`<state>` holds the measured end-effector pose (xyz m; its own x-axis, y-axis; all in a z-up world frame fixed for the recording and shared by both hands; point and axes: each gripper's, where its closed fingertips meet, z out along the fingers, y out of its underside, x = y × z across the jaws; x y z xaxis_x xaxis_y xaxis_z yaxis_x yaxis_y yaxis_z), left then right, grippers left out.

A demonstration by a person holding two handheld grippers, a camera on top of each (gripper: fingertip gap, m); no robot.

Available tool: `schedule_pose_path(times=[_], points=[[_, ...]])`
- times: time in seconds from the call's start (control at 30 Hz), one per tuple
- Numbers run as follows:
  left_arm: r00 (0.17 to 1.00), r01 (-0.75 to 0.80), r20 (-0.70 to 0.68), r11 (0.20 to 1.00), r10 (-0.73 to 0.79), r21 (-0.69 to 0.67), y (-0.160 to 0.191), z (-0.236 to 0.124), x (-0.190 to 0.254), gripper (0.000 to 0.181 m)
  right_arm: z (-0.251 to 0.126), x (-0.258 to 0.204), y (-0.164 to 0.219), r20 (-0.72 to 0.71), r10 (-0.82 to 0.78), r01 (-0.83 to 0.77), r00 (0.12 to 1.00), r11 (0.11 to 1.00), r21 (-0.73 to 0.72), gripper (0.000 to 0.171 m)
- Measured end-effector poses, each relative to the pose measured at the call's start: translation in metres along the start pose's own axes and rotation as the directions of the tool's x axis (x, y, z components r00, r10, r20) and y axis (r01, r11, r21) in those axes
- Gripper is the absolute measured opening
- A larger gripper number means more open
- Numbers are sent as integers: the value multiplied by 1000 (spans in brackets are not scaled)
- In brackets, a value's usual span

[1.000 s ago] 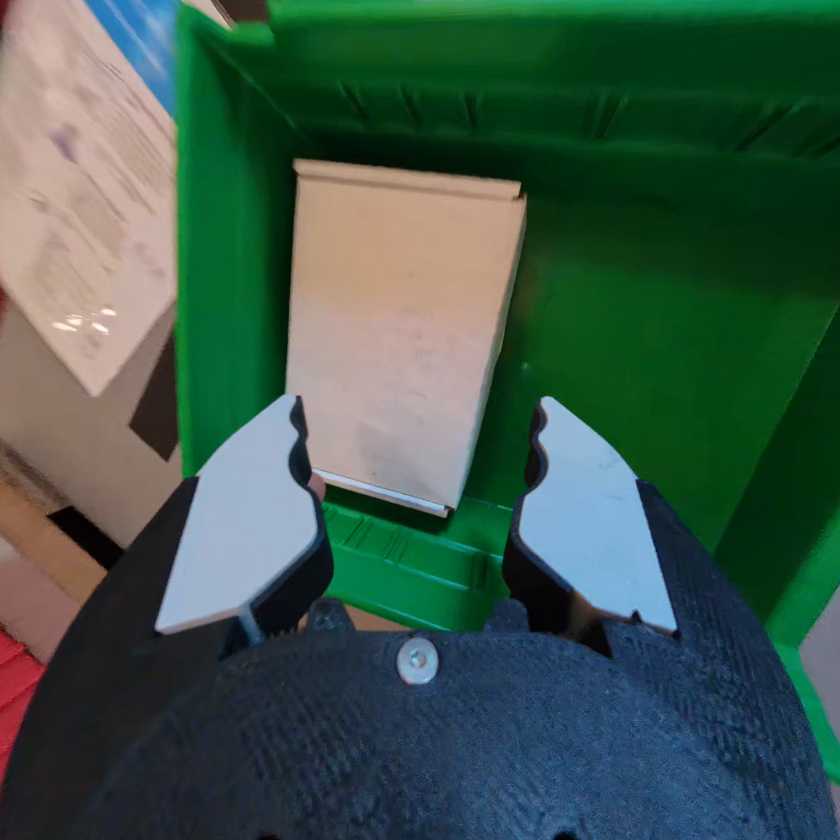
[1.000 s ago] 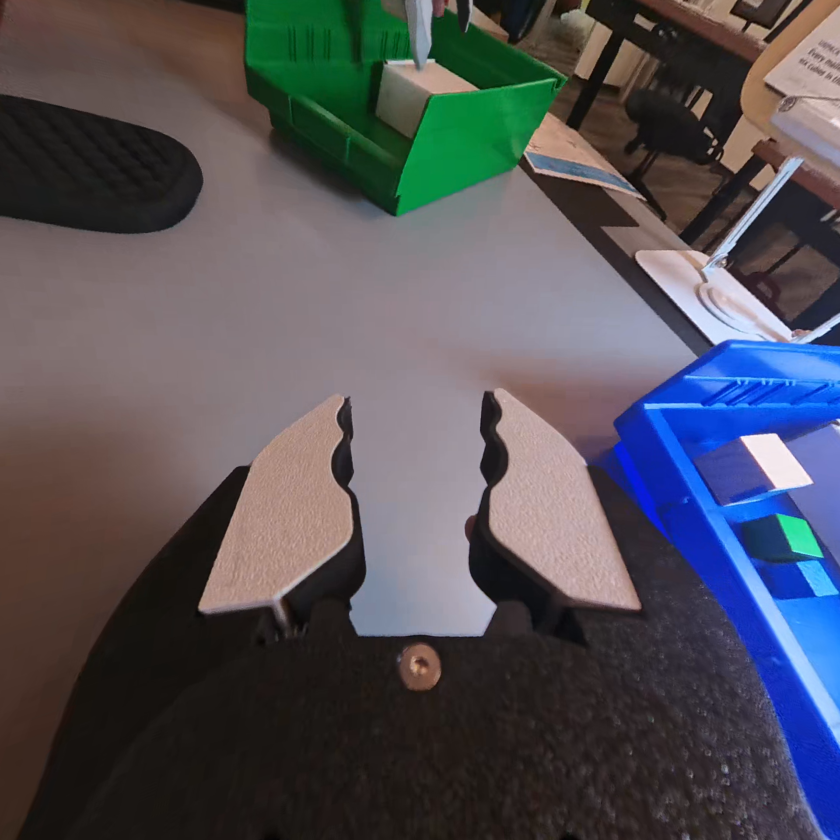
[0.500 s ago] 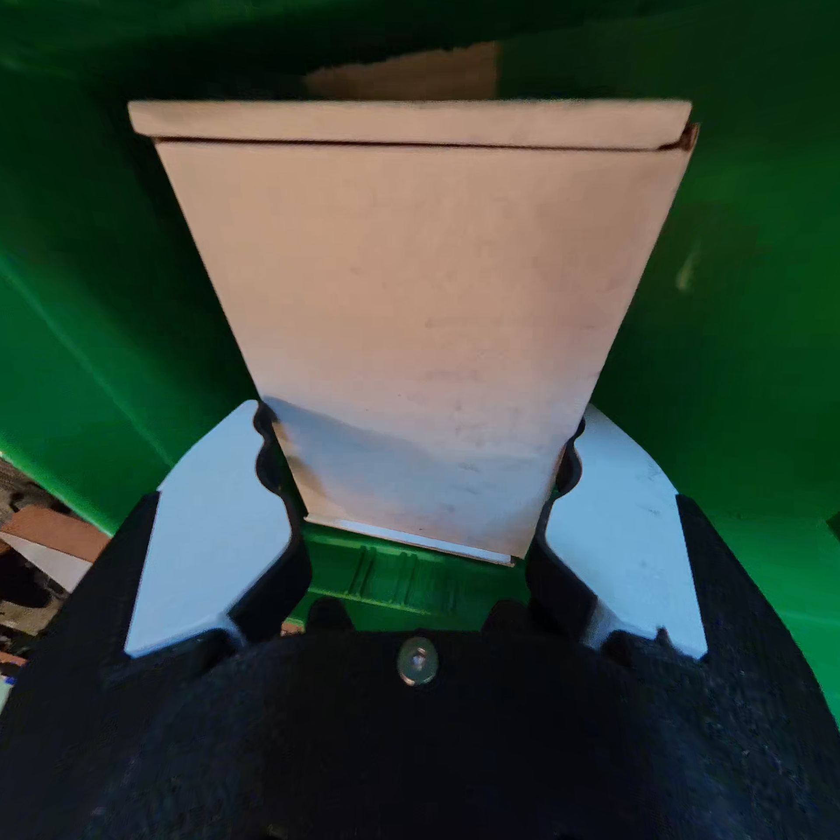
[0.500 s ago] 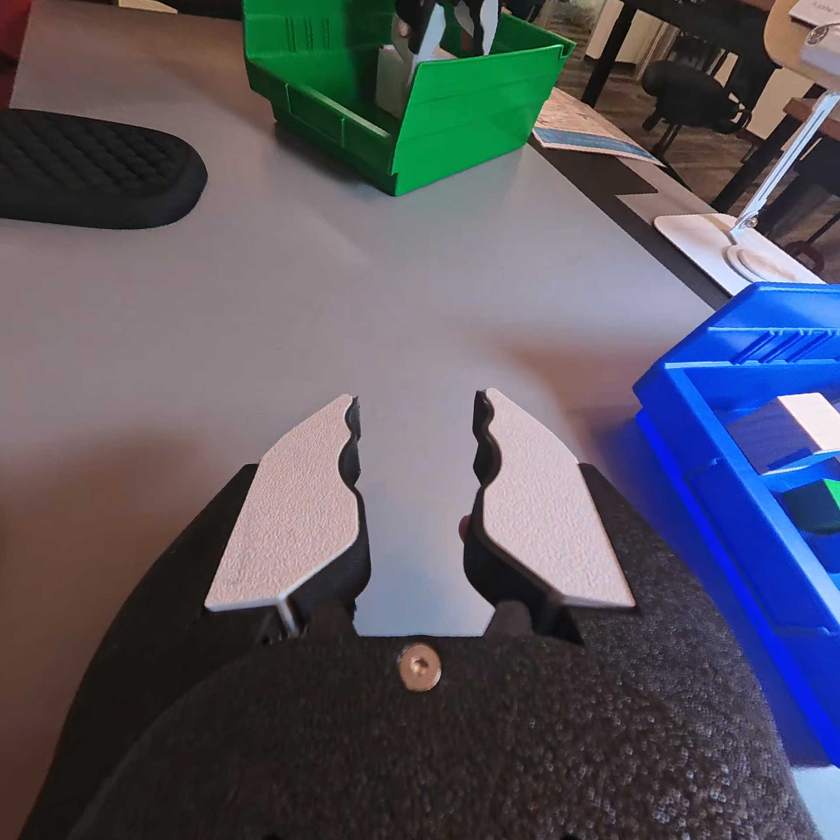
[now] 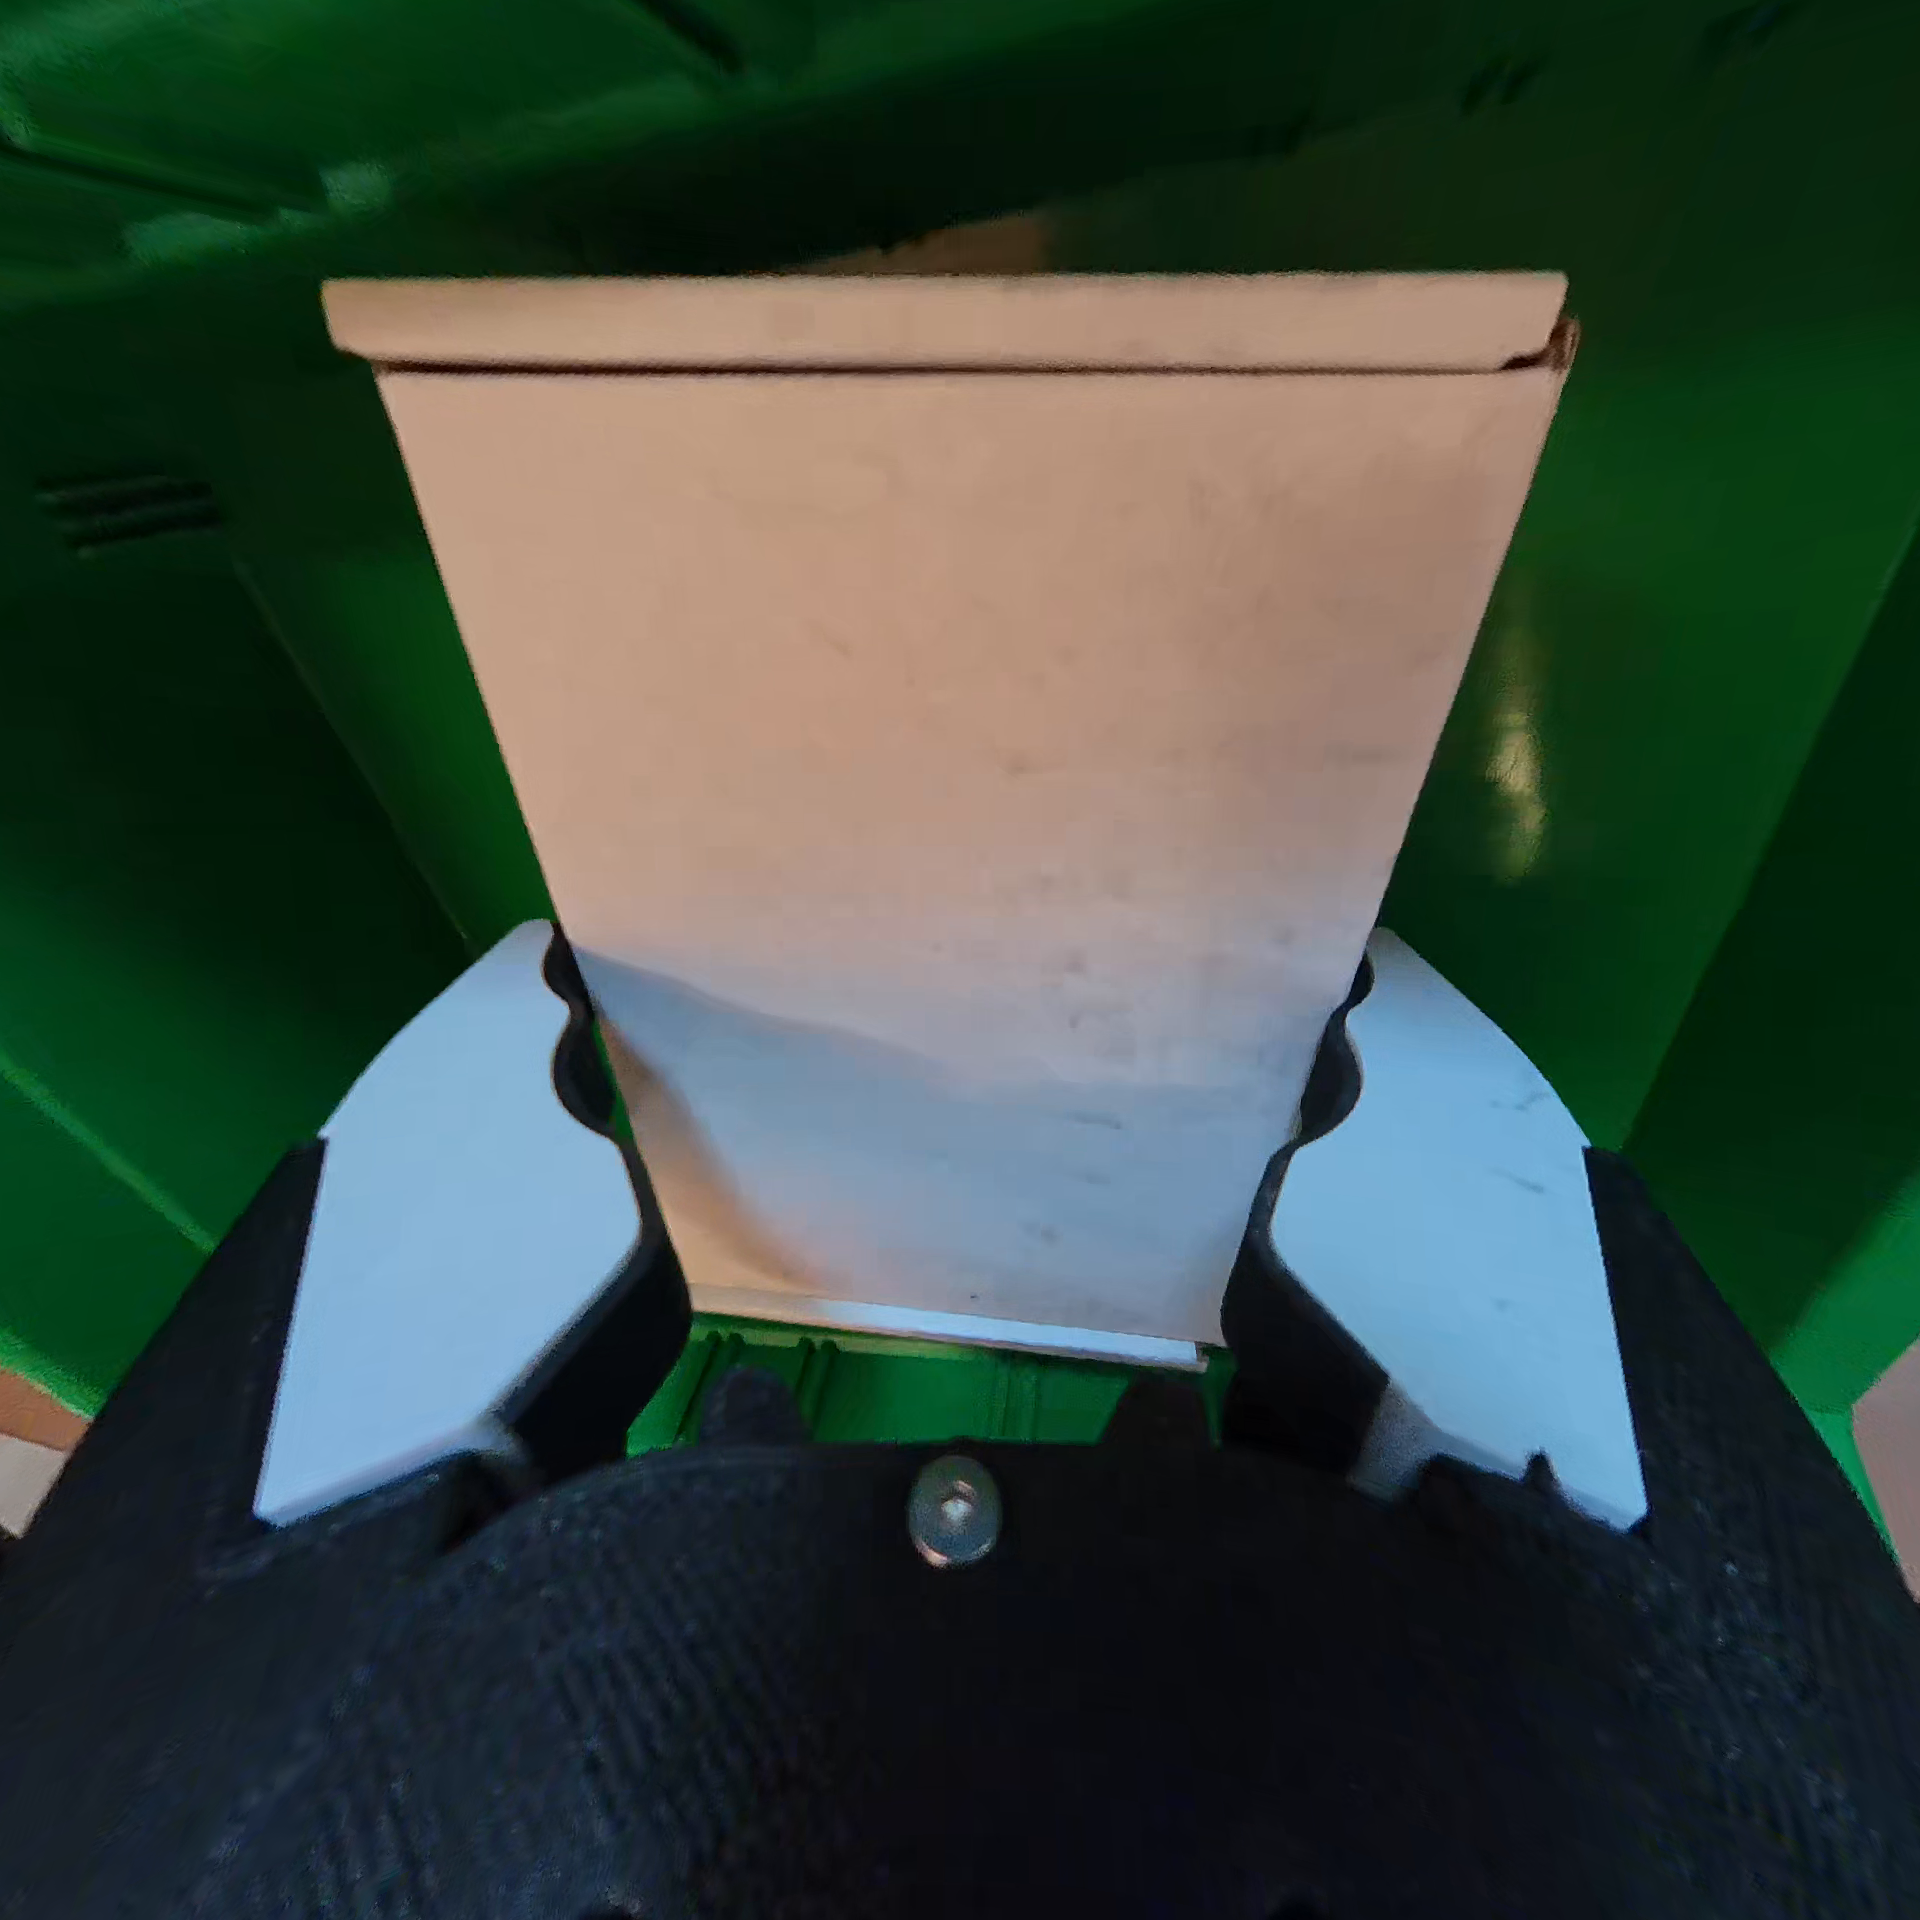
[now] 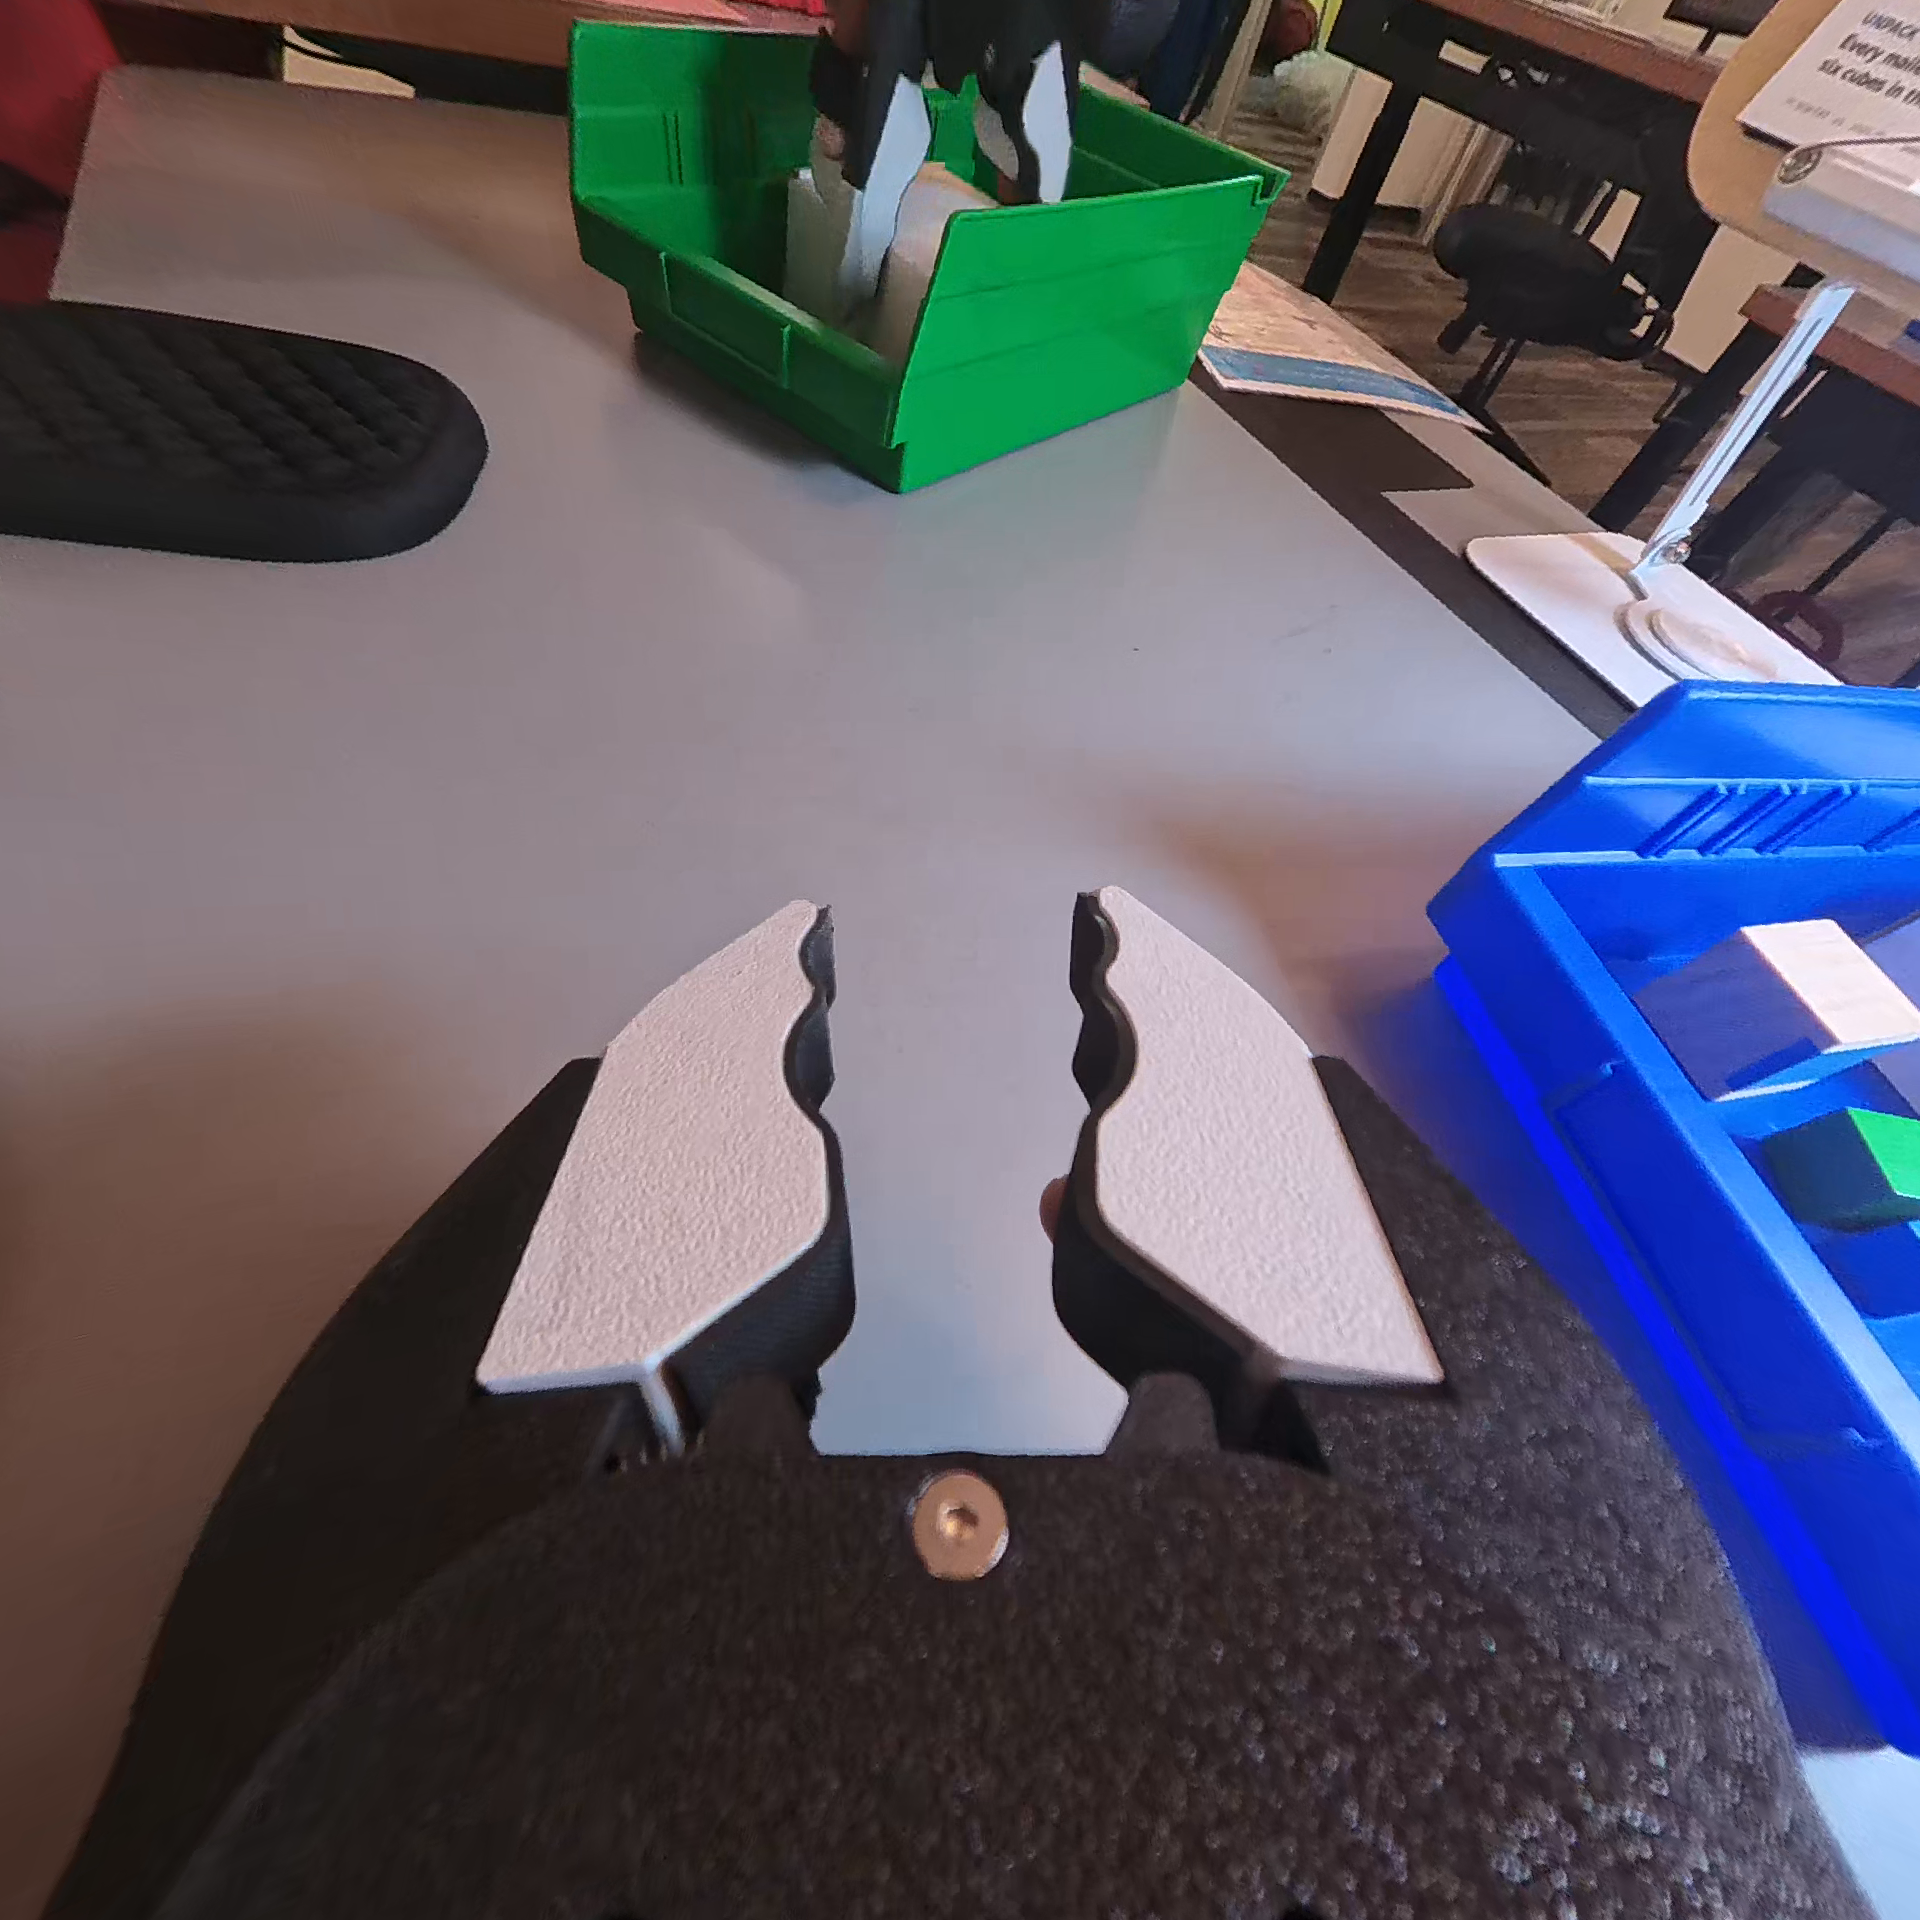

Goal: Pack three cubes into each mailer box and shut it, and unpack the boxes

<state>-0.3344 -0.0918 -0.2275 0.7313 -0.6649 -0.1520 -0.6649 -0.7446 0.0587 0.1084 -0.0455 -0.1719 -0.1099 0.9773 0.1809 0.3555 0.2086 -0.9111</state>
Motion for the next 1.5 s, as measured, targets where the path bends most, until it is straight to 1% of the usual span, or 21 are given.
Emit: schedule_pose_path(times=[0.17,0.3,0.37,0.43,0.5,0.6,0.73,0.77,0.8,0.83,0.87,0.93,1.0,1.07,1.17,1.23,1.3,1.33,1.43,1.47,1.5], points=[[1000,21,-1,992,-21,123,-3,-22,15,131,-2,2,-5,-33,-18,19,999,999,27,42],[999,39,-1,963,-40,266,-3,-81,37,131,-1,0,-16,-69,-72,76,995,994,73,44],[1000,15,-16,937,-10,350,-15,-119,61,131,3,-2,-24,-94,-137,145,986,985,89,48],[994,-12,-94,907,57,420,-34,-150,99,131,11,-9,-37,-113,-236,247,965,964,95,52],[975,-75,-154,889,161,452,-55,-165,139,131,20,-21,-55,-129,-360,373,924,922,103,56],[920,-162,-240,858,310,488,-92,-165,196,131,29,-43,-88,-184,-541,565,820,816,119,65],[820,-293,-323,831,473,472,-133,-141,260,130,39,-72,-113,-227,-733,760,641,647,61,74],[793,-320,-345,825,502,466,-142,-136,273,130,43,-79,-113,-219,-778,802,589,597,35,70],[768,-343,-365,819,526,460,-149,-131,285,130,46,-86,-112,-206,-817,836,539,548,12,76],[747,-362,-383,815,544,452,-156,-127,295,130,50,-92,-107,-181,-849,863,497,505,-3,73],[728,-384,-397,812,559,439,-161,-122,303,130,54,-99,-99,-133,-874,881,467,473,-18,79],[714,-456,-375,799,592,392,-163,-108,308,130,56,-105,-85,-87,-885,888,457,460,-21,73],[727,-401,-398,817,559,415,-169,-106,311,126,52,-103,-74,-49,-836,837,547,547,13,70],[760,-312,-353,782,546,539,-183,-120,307,111,44,-90,-66,-30,-736,737,676,675,46,70],[836,-213,-212,655,506,725,-195,-143,294,111,33,-66,-47,33,-506,502,862,860,90,69],[894,-145,-130,553,428,821,-200,-152,285,111,28,-54,-35,104,-326,316,940,943,105,69],[943,-75,-81,443,323,893,-205,-152,278,109,26,-43,-22,173,-162,151,972,986,77,69],[955,-38,-88,411,284,911,-207,-147,278,110,27,-39,-17,197,-87,77,977,995,57,69],[970,25,-118,397,212,917,-217,-112,286,112,35,-33,2,259,114,-107,959,993,-44,70],[982,38,-106,390,155,920,-224,-99,282,111,35,-32,0,268,139,-135,953,990,-31,70],[991,55,-96,389,88,920,-230,-89,276,101,35,-33,0,269,132,-128,954,991,-33,70]])
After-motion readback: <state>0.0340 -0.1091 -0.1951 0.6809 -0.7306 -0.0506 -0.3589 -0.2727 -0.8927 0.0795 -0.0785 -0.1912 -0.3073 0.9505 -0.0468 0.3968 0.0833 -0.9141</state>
